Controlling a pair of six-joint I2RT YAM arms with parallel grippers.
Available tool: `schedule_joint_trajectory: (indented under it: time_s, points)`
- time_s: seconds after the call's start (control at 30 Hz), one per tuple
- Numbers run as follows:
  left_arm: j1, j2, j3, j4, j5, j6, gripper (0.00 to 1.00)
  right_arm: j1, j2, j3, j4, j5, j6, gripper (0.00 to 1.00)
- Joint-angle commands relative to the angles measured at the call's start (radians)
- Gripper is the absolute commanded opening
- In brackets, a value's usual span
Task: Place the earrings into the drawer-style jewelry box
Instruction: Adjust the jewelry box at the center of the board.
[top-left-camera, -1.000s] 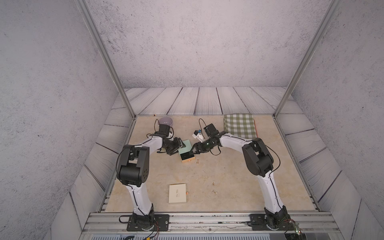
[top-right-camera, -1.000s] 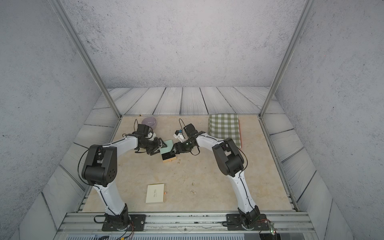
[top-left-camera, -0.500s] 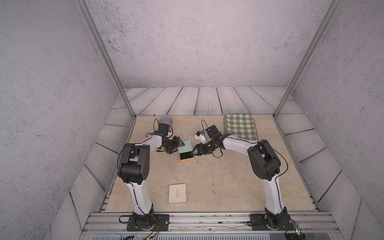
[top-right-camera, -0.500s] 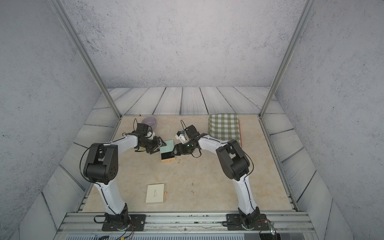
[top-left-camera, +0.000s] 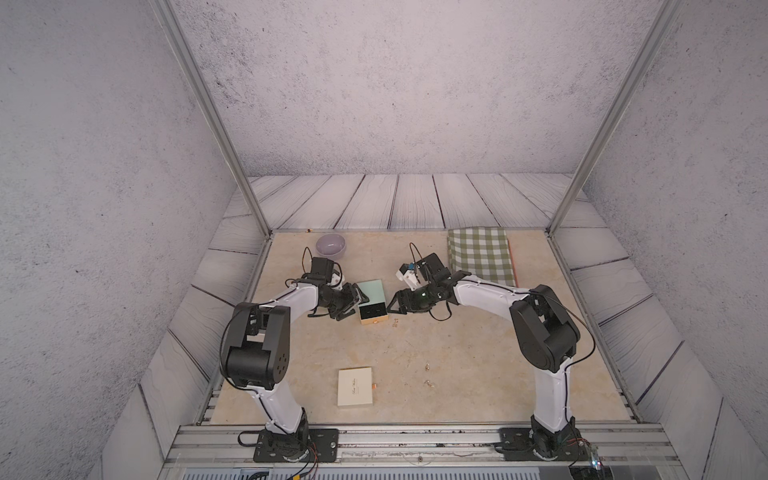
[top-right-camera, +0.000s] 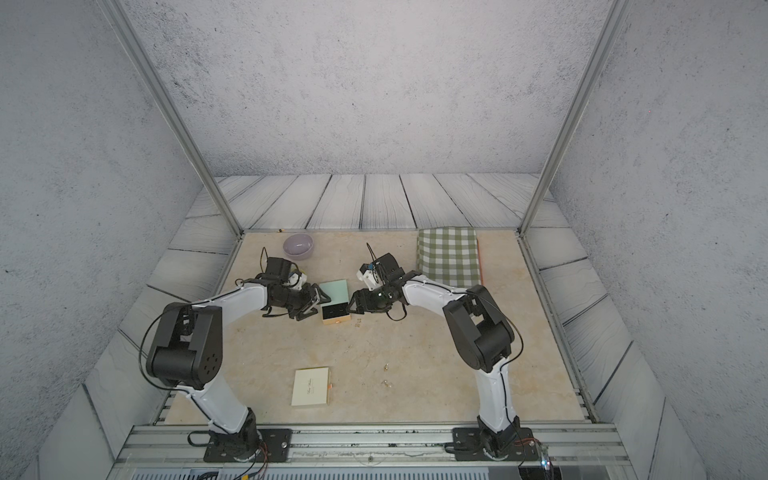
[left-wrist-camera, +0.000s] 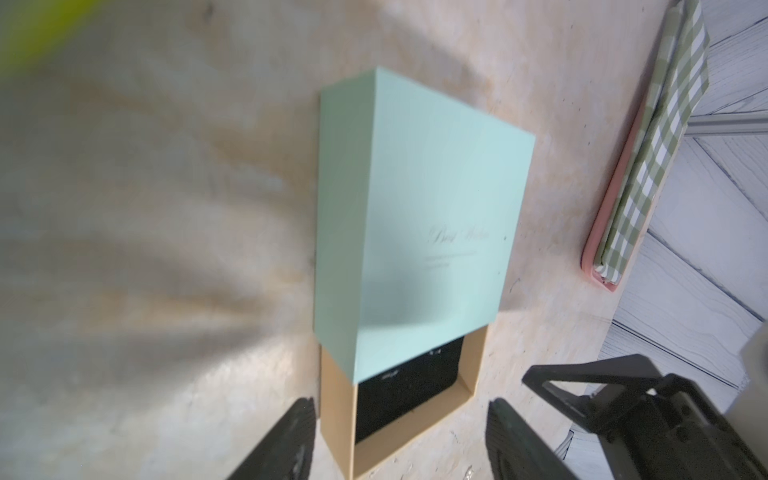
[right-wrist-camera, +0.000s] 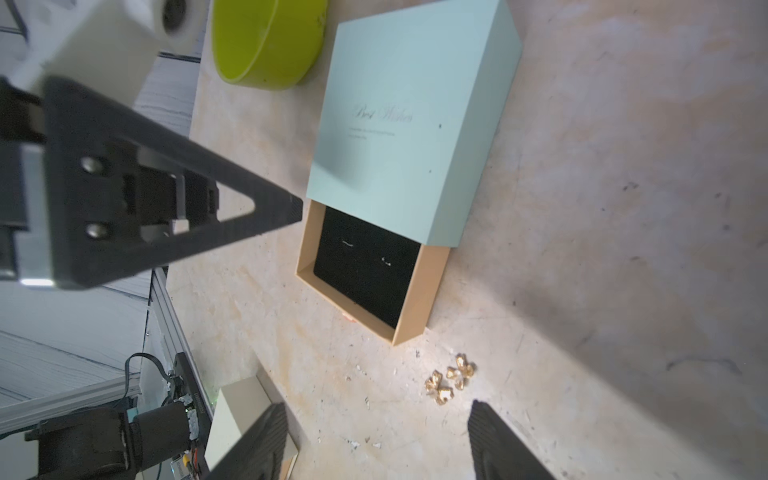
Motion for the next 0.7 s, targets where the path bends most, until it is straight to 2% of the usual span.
schedule_joint_trajectory:
  time_s: [0.0, 0.67]
  points:
    - [-0.005, -0.021, -0.057, 0.062, 0.066, -0.050, 0.68, 0.002, -0.036, -0.016, 0.013, 0.055, 0.026, 0.72]
    - [-0.124, 0.026, -0.037, 0.153, 0.079, -0.125, 0.68, -0.036, -0.090, -0.102, 0.028, 0.087, -0.001, 0.71]
